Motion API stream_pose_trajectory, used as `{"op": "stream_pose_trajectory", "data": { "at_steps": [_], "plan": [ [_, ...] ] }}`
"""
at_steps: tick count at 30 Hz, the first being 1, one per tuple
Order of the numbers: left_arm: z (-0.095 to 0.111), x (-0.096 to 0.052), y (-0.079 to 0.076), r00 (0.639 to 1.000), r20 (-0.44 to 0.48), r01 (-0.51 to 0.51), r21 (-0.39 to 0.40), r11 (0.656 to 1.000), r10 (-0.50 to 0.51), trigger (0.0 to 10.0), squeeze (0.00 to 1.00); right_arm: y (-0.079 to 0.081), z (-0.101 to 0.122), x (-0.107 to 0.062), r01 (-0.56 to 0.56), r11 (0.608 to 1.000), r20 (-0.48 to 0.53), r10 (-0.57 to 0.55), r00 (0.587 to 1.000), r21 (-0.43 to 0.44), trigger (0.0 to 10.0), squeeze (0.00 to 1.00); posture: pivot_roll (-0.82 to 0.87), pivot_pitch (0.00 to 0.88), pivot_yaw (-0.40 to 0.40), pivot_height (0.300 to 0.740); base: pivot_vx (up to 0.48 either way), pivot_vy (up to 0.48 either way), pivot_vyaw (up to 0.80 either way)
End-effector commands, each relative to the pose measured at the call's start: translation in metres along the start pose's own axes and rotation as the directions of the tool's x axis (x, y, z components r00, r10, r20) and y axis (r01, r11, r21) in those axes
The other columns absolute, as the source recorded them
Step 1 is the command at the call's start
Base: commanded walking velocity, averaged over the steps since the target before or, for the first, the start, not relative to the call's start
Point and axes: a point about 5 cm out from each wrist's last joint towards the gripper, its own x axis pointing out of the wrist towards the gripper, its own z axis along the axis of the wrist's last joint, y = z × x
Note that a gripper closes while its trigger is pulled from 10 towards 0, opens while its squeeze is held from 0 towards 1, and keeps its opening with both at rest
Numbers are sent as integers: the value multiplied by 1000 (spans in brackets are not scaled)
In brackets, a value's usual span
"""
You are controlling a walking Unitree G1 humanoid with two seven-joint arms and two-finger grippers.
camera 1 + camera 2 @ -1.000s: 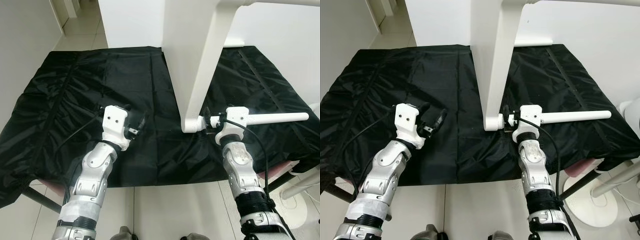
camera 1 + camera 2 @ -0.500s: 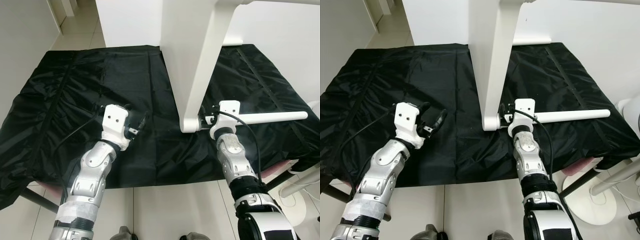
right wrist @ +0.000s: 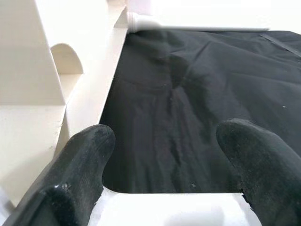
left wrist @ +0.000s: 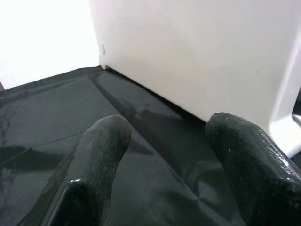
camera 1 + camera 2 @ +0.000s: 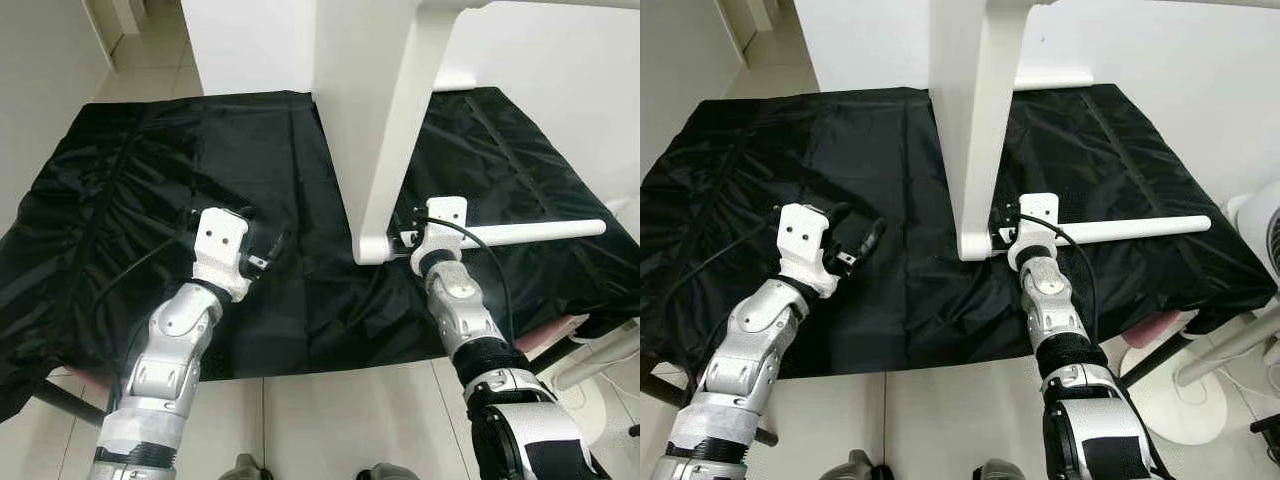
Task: Building children table
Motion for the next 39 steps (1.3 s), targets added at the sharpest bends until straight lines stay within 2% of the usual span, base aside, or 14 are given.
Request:
{"op": "stream_pose_trajectory", "data": {
  "at_steps": [1,7,14,15,16,19,23,31,39],
  "plan": [
    [-1,-3,-5,998,-11,69,-26,997,-69,10000,0,20,-12,-2,-86,996,-58,86,995,5,10000,0,-47,45,38,740,0,0,0],
    [2,-7,-14,990,-10,138,-57,989,-139,10000,0,30,-15,-3,-143,989,-57,144,988,23,10000,0,-45,44,34,740,0,0,0],
    [3,-8,-14,990,-13,142,-63,988,-143,10000,0,39,-16,-4,-183,982,-50,185,982,37,10000,0,-45,46,31,740,0,0,0],
    [3,-9,-14,990,-14,140,-64,988,-141,10000,0,48,-17,-5,-216,976,-49,218,975,42,10000,0,-43,46,28,740,0,0,0],
    [3,-9,-14,990,-14,140,-64,988,-141,10000,0,48,-17,-5,-216,976,-49,218,975,42,10000,0,-43,46,28,740,0,0,0],
    [5,-9,-14,990,-15,138,-66,988,-139,10000,0,63,-18,-7,-275,960,-48,277,960,53,10000,0,-41,46,27,740,0,0,0],
    [5,-10,-13,991,-15,135,-68,989,-136,10000,0,72,-17,-8,-309,949,-43,312,949,63,10000,0,-39,45,24,740,0,0,0],
    [7,-11,-15,990,-14,136,-67,988,-138,10000,0,86,-16,-9,-368,927,-35,371,928,77,10000,0,-37,46,23,740,0,0,0],
    [8,-11,-16,990,-12,141,-65,988,-142,10000,0,91,-14,-8,-391,915,-31,396,918,97,10000,0,-30,46,22,740,0,0,0]
  ]
}}
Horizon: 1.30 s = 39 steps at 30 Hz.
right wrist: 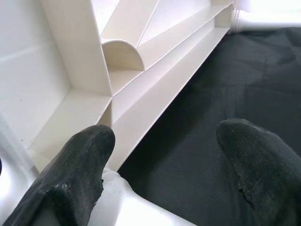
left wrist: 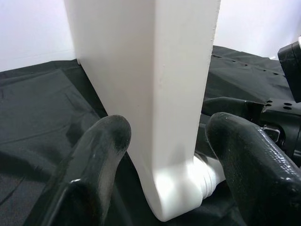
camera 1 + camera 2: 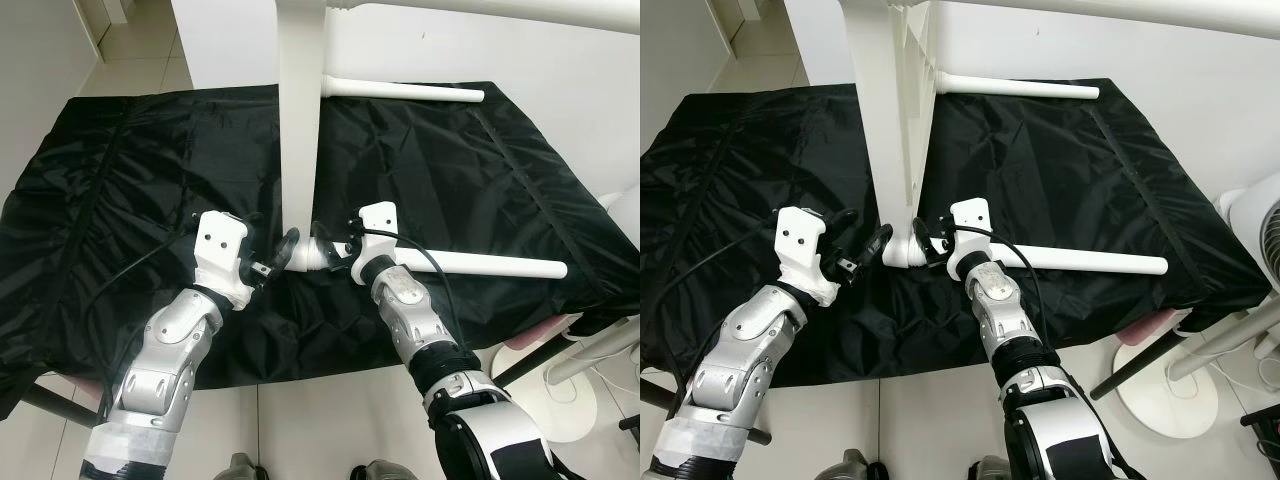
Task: Building children table
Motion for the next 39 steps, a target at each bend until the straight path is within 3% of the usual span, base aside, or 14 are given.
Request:
{"op": "stream_pose_trajectory", "data": {
  "at_steps": [1,14,27,30,31,34,37,38,39],
  "plan": [
    [0,-2,-5,997,-8,76,-5,997,-76,10000,0,16,-15,0,-67,997,-74,69,995,29,10000,0,-29,47,23,740,0,0,0],
    [1,-6,-8,992,-43,123,-5,992,-123,10000,0,30,-9,3,-118,988,-11,120,993,101,10000,0,-18,49,28,740,0,0,0],
    [-8,-5,-3,987,-147,71,30,997,-66,10000,0,-14,3,-30,112,987,189,-133,973,113,10000,0,-29,56,31,740,0,0,0],
    [-10,-5,-2,985,-166,56,34,998,-50,10000,0,-18,4,-36,135,984,209,-156,965,113,10000,0,-29,55,32,740,0,0,0],
    [-9,-4,-2,987,-156,43,88,995,-29,10000,0,-20,4,-39,149,983,212,-169,962,108,10000,0,-30,55,31,740,0,0,0],
    [-10,-3,-2,987,-160,19,134,991,3,10000,0,-22,6,-44,168,981,218,-185,958,97,10000,0,-31,54,31,740,0,0,0],
    [-12,-2,-1,985,-171,11,88,996,4,10000,0,-24,6,-48,179,980,220,-195,956,92,10000,0,-31,54,31,740,0,0,0],
    [-13,-2,-2,985,-170,21,49,999,-13,10000,1000,-25,7,-52,192,978,221,-205,953,80,10000,0,-31,54,31,740,0,0,0],
    [-12,-2,-2,986,-166,10,37,999,-4,10000,1000,-28,9,-57,215,974,230,-225,947,68,10000,110,-37,52,19,740,0,0,0]
  ]
}}
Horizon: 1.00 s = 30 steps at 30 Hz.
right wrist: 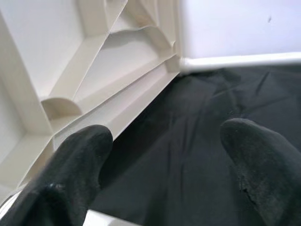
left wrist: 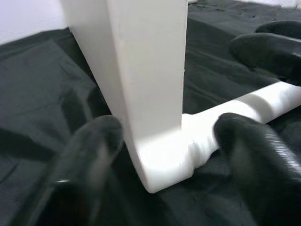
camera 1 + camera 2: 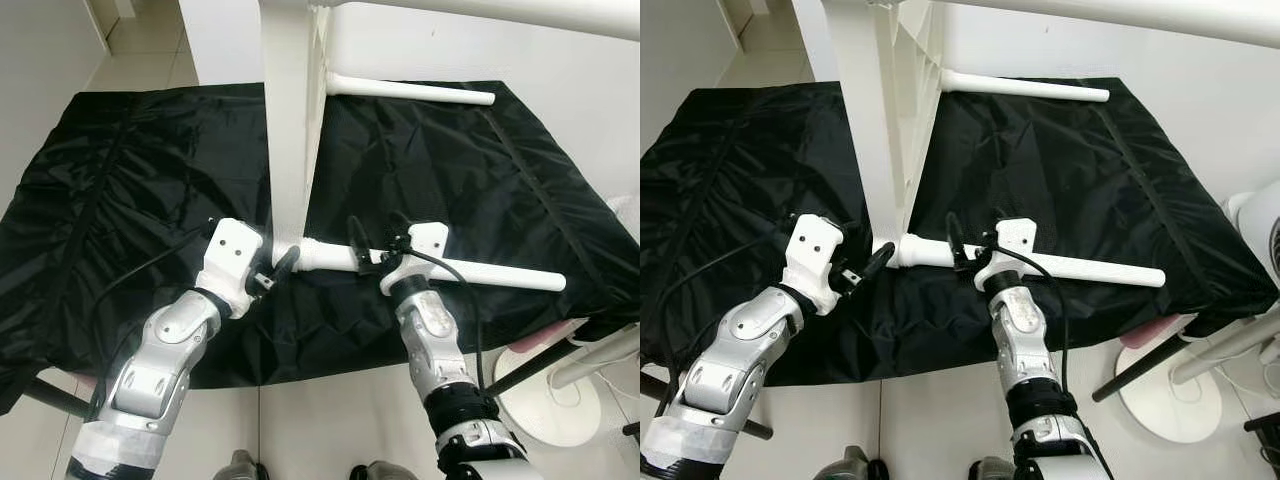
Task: Building children table
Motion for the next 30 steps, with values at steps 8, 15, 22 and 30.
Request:
{"op": "stream_pose_trajectory", "data": {
  "at_steps": [8,15,22,30],
  "plan": [
    [3,3,6,990,-41,-136,-54,989,134,10000,0,-15,14,-18,93,995,29,-92,995,-46,10000,0,-36,47,14,740,0,0,0],
    [2,9,5,977,-87,-201,-92,975,193,10000,0,-17,19,-24,105,991,33,-102,994,-79,10000,0,-42,44,11,740,0,0,0],
    [-2,17,10,960,-119,-265,-85,960,254,10000,0,-17,18,-32,103,991,5,-103,995,-86,10000,0,-50,40,8,740,0,0,0],
    [9,28,5,976,-80,-209,-111,972,201,10000,0,-18,19,-35,110,988,-8,-111,994,-109,10000,0,-69,29,8,740,0,0,0]
  ]
}}
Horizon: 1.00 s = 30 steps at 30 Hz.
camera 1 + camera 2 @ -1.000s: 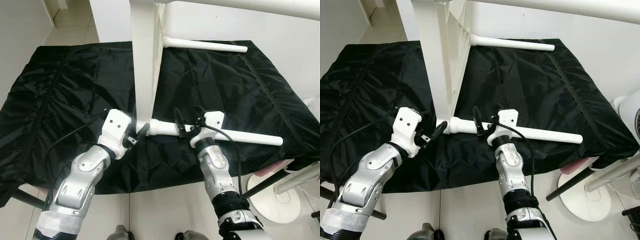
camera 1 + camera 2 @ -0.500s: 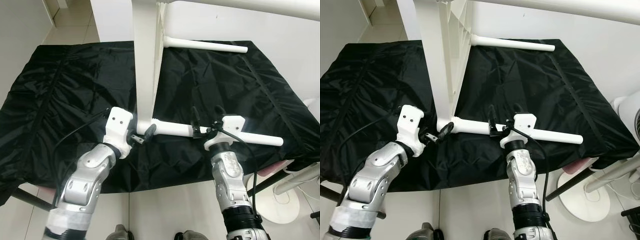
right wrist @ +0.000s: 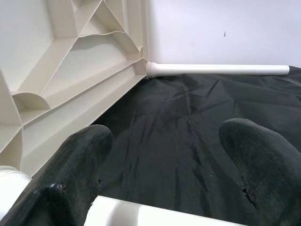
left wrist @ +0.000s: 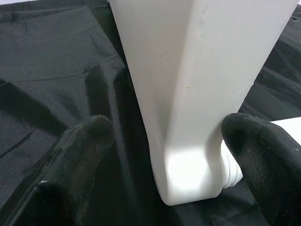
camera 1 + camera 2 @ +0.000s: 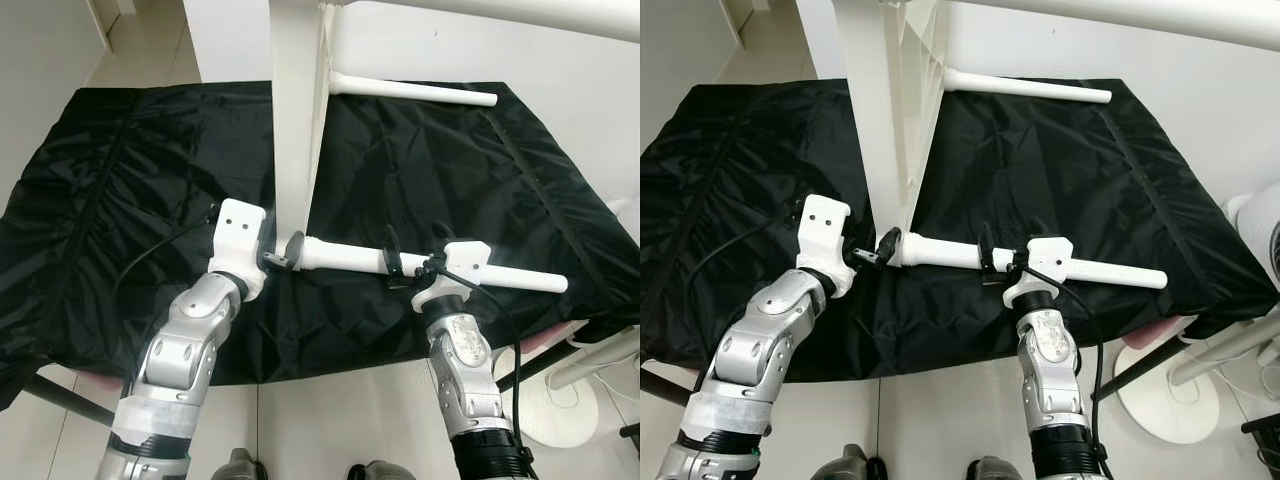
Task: Building children table
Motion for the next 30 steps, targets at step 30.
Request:
{"op": "stream_pose_trajectory", "data": {
  "at_steps": [30],
  "plan": [
    [38,33,-20,994,112,18,-19,1000,-16,10000,0,-2,0,1,47,999,-43,-47,998,-21,10000,0,-97,53,33,740,0,0,0]
  ]
}}
